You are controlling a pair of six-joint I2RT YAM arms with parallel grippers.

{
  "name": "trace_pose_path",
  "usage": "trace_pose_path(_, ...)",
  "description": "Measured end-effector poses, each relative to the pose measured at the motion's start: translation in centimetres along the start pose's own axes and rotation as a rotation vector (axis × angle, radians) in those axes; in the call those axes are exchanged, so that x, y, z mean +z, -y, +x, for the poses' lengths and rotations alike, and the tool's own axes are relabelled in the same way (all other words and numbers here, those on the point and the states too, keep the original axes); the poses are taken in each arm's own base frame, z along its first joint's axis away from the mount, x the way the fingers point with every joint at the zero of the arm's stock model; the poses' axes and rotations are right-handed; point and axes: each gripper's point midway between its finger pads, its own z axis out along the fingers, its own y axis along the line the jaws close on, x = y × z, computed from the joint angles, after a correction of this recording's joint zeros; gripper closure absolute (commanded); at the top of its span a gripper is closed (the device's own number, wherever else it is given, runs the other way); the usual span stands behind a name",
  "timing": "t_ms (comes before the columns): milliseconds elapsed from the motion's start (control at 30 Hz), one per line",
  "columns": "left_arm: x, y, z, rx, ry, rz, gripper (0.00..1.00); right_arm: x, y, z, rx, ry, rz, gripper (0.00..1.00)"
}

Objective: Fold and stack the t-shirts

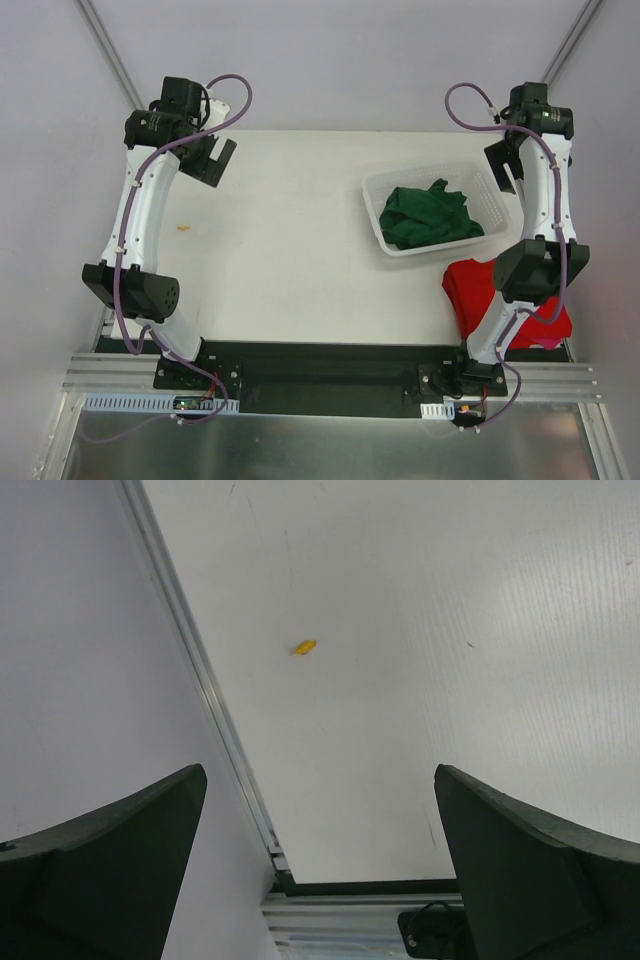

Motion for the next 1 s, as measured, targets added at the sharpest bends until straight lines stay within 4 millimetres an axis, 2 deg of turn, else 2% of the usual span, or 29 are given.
trace_pose_path(133, 0.3, 0.0, 0.0, 0.001, -0.007, -0.001, 0.01, -0.2, -0.4, 0.0, -0.014, 0.014, -0.029, 0.04)
trace_pose_path(233, 0.5, 0.6, -0.1, 0.032, -0.018, -0.010, 0.01, -1.0, -2.0, 0.0, -0.064, 0.049, -0.128, 0.04)
trace_pose_path(300, 0.8, 2.3, -0.2, 0.121, -0.035, -0.017, 0.01, -2.3, -3.6, -0.7, -0.122, 0.119, -0.214, 0.04)
trace_pose_path(333, 1.0, 4.1, -0.3, 0.181, -0.042, 0.006, 0.01, -3.0, -4.3, -1.0, -0.152, 0.152, -0.241, 0.04)
trace_pose_path(400, 1.2, 7.6, -0.3, 0.278, -0.051, 0.069, 0.01, -5.5, -6.1, -1.6, -0.239, 0.239, -0.291, 0.04)
trace_pose_path(467, 0.9, 10.0, -0.6, 0.331, -0.037, 0.120, 0.01, -8.1, -7.8, -2.0, -0.319, 0.325, -0.335, 0.03)
trace_pose_path(533, 0.8, 10.2, -0.7, 0.335, -0.029, 0.128, 0.01, -9.8, -9.0, -2.3, -0.357, 0.391, -0.382, 0.03)
trace_pose_path(600, 0.8, 9.6, -0.6, 0.317, -0.030, 0.129, 0.01, -10.4, -9.7, -2.2, -0.358, 0.416, -0.424, 0.04)
trace_pose_path(800, 1.4, 7.8, -0.2, 0.238, -0.038, 0.152, 0.01, -8.2, -13.2, -2.2, -0.347, 0.368, -0.609, 0.04)
trace_pose_path(900, 1.3, 7.1, 0.0, 0.201, -0.034, 0.160, 0.01, -6.2, -14.7, -2.5, -0.311, 0.321, -0.711, 0.04)
trace_pose_path(1000, 0.8, 6.4, 0.1, 0.181, -0.021, 0.150, 0.01, -3.6, -14.8, -2.7, -0.223, 0.271, -0.796, 0.04)
